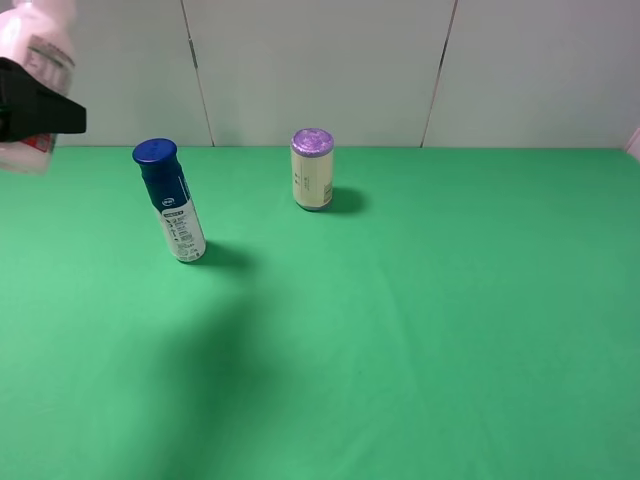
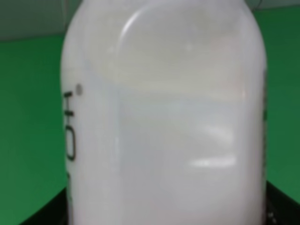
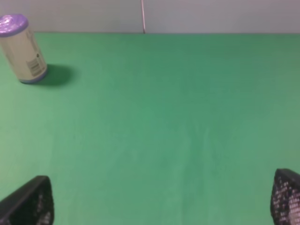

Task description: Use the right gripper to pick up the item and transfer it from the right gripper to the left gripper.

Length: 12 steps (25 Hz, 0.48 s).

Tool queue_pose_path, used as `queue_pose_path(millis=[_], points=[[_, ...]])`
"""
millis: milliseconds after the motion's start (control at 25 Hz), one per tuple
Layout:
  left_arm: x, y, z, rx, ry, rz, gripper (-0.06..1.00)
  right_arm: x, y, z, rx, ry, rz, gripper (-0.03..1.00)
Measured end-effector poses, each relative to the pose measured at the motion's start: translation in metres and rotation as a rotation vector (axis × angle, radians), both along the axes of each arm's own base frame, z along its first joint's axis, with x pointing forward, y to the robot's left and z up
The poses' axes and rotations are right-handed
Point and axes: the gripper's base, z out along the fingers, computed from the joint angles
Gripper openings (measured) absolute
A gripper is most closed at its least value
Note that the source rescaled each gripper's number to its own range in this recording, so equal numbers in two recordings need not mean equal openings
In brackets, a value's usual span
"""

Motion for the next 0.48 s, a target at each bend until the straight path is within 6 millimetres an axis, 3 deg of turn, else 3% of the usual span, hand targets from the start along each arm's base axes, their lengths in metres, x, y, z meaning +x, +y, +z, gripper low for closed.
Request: queue_pose_path(millis=[280, 480], points=[[0.003, 0.024, -0.008, 0.016, 0.068, 0.138, 0.01, 0.000, 0.000, 0.000, 0.000, 0.000, 0.000, 1.00], [0.016, 0.025, -0.032, 0.029, 0.211, 0.133, 0.01, 0.000, 0.000, 0.000, 0.000, 0.000, 0.000, 1.00]])
